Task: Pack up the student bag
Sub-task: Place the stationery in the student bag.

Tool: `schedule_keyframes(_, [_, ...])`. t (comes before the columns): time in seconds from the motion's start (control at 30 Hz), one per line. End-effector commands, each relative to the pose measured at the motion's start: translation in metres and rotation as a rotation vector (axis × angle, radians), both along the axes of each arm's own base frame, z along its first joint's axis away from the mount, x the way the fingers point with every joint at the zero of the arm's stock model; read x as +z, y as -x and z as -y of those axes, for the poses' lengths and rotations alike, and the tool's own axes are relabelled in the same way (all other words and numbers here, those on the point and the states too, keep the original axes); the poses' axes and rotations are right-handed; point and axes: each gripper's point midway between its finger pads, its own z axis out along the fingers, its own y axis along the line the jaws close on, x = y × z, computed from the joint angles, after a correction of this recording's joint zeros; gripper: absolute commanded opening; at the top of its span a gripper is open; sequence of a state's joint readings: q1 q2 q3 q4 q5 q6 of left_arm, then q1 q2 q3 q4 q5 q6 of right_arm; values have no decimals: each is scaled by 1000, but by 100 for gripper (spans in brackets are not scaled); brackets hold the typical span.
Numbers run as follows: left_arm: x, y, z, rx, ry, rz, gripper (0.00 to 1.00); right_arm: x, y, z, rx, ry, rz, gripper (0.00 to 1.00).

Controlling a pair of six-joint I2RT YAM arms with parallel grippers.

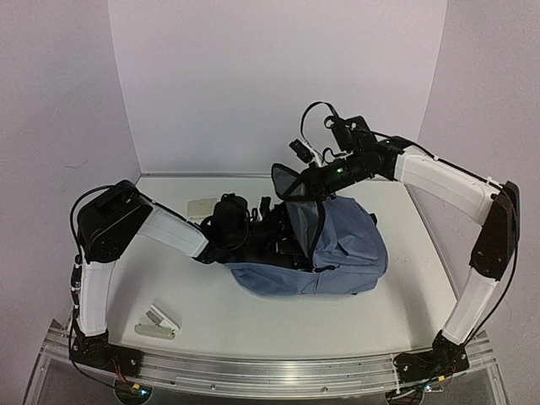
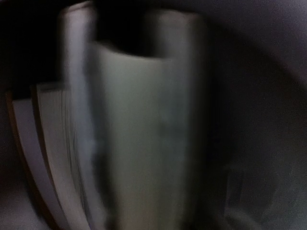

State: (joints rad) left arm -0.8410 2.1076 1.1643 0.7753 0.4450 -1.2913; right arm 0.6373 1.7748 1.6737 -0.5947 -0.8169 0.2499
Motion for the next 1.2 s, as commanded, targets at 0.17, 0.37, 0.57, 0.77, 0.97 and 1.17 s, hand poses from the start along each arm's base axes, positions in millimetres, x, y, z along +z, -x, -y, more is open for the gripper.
schedule_keyframes(0.17, [18,4,-33,62,-258,28,56,40,18,14,25,-74,152,0])
schedule_keyframes(0.37, [5,7,-45,77,-369,-16,63,39,20,18,23,-70,148,0])
schedule_keyframes(0.57, [2,9,-47,75,-371,-20,31,37,24,20,28,-67,146,0])
schedule_keyframes(0.77, [14,-2,-12,9,-280,9,4,30,23,21,28,-54,141,0])
schedule_keyframes(0.97, [6,-7,5,-9,-303,-12,26,31,23,22,25,-52,143,0])
schedule_keyframes(1.17, [-8,4,-35,72,-450,-32,54,32,22,25,20,-51,145,0])
